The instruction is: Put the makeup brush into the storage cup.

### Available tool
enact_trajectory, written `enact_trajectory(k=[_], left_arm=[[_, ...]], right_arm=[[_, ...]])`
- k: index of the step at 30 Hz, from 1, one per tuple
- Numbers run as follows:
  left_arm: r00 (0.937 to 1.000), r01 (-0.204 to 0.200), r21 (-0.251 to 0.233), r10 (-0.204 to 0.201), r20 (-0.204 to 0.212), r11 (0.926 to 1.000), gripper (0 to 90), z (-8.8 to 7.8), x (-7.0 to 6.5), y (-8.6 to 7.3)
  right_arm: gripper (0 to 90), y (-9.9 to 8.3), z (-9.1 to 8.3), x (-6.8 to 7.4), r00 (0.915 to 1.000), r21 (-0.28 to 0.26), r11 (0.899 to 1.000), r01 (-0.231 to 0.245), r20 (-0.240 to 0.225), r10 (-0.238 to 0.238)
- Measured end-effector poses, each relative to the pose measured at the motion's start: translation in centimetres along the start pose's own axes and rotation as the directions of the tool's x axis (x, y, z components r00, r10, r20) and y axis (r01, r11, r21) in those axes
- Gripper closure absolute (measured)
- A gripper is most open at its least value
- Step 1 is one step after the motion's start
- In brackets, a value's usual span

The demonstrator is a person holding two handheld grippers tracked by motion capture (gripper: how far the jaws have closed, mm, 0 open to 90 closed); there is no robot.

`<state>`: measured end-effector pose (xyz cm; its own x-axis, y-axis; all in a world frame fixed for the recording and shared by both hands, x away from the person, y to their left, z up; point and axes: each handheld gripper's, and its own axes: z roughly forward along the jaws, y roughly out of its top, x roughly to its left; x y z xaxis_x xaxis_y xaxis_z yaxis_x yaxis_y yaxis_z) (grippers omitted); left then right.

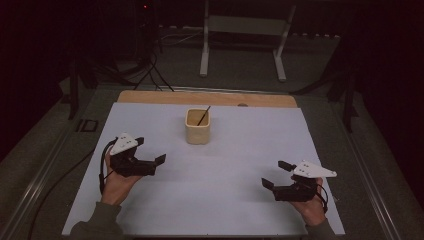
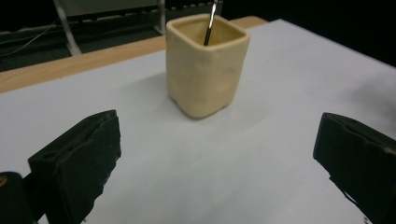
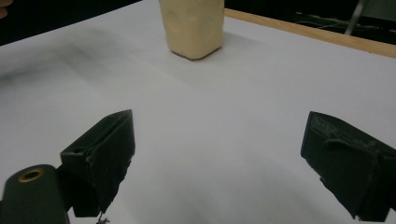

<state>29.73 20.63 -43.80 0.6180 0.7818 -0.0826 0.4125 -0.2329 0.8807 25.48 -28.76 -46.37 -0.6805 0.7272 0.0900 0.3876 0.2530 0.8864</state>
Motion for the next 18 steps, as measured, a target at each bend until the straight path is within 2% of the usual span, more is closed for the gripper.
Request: enact_trajectory(k=[7, 12, 15, 18], left_arm=[[0.9996, 0.021, -0.006, -0.021, -0.02, 0.9998, 2.2, -1.4, 0.6, -1.8], [0.9992, 0.009, -0.02, -0.01, -0.039, 0.9998, 2.2, -2.3, 0.7, -2.8], [0.9979, 0.008, -0.016, -0.009, -0.064, 0.9998, 2.2, -2.6, 0.9, -3.3], [0.9973, 0.014, -0.02, -0.016, -0.071, 0.9997, 2.2, -2.9, 1.0, -3.8]], right_arm=[[9.8, 0.1, 0.3, -0.6, 0.9998, -0.01, 1.0, -0.005, 0.019, 0.005], [9.8, 0.1, 0.4, -1.0, 0.9995, -0.012, 1.0, -0.008, 0.03, 0.008], [9.8, 0.1, 0.4, -1.4, 0.9991, -0.019, 1.0, -0.012, 0.04, 0.012], [9.8, 0.0, 0.3, -1.7, 0.9985, -0.026, 0.999, -0.019, 0.05, 0.02]])
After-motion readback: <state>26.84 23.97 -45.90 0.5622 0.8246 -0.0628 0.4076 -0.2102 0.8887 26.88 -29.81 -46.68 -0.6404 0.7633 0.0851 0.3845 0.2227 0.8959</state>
